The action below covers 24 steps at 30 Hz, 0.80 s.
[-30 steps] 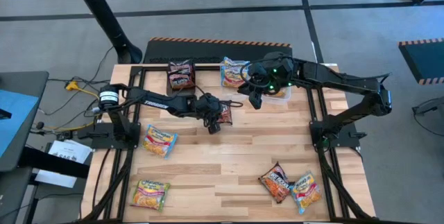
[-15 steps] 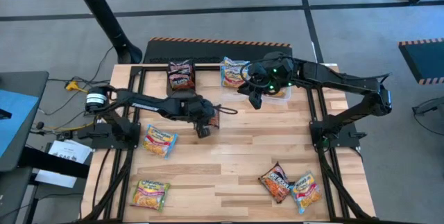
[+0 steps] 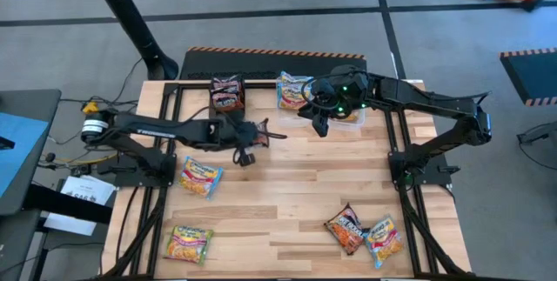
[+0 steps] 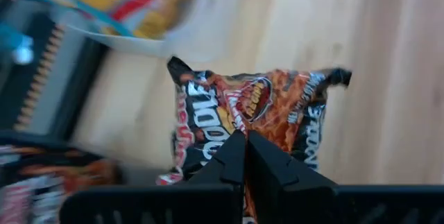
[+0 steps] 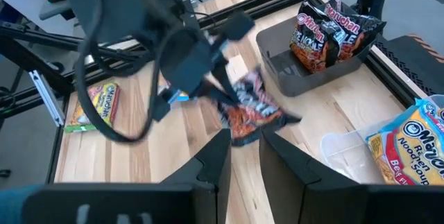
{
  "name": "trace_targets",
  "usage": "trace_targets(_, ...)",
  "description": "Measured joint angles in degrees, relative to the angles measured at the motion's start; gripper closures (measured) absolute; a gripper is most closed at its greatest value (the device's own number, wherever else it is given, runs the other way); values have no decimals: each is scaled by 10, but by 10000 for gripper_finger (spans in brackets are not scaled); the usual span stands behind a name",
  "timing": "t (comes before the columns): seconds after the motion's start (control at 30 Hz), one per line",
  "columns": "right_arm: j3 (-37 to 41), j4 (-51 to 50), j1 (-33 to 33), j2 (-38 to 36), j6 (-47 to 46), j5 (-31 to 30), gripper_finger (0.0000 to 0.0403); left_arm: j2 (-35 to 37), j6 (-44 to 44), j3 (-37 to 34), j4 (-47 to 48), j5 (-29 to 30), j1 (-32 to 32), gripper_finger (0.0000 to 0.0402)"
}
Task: Sort Maruchan noodles
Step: Put the top black noodle pack into the black bin
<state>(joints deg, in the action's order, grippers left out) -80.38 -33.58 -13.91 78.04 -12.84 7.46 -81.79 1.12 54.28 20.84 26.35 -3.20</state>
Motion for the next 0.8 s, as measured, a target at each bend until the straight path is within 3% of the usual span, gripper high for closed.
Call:
trace_targets(0.3,0,0,0,0,9,0,300,76,46,2,39,111,-13,401)
trace_targets(0.47,0,2,0,0,9,0,300,95,129,2,46,165,-59,401)
trace_targets(0.8,0,2,0,0,9,0,300,95,226,2,39,99,-190,401)
